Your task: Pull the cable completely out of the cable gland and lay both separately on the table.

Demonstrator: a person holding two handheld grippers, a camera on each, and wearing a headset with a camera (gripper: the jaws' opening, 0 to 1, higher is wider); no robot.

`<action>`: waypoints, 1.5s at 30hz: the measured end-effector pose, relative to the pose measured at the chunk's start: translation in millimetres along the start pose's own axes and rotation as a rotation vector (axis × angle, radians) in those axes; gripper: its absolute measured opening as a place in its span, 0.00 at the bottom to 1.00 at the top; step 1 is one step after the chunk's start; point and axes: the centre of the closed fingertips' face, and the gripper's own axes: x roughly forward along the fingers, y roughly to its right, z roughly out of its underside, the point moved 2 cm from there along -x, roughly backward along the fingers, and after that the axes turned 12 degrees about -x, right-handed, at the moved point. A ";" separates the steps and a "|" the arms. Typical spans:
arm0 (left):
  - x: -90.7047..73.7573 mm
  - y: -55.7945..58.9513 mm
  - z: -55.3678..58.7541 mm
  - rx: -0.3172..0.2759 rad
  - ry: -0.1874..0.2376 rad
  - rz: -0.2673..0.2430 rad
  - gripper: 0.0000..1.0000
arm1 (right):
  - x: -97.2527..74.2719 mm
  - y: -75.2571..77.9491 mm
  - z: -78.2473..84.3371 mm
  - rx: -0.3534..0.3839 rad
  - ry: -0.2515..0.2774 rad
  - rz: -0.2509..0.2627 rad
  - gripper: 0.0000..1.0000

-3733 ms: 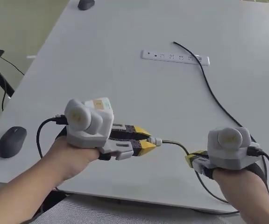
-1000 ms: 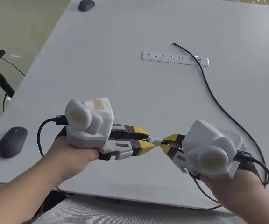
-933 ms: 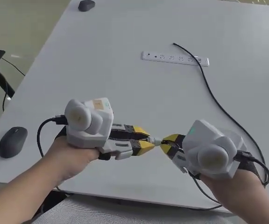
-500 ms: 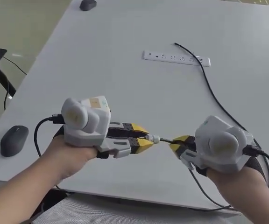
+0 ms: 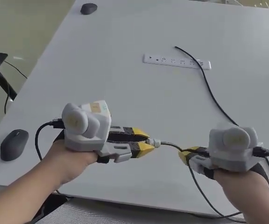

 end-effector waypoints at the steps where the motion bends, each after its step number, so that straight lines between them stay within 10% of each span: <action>1: -0.3 0.1 -1.1 0.003 0.004 0.000 0.15 | -0.5 3.9 1.2 0.026 0.003 0.004 0.00; 27: -0.8 1.0 -2.1 0.011 0.011 0.010 0.15 | 7.1 33.6 40.1 0.219 -0.081 0.060 0.00; 45: -1.4 -0.5 -8.9 -0.003 0.038 0.008 0.15 | 3.5 31.7 35.2 0.127 -0.016 0.051 0.02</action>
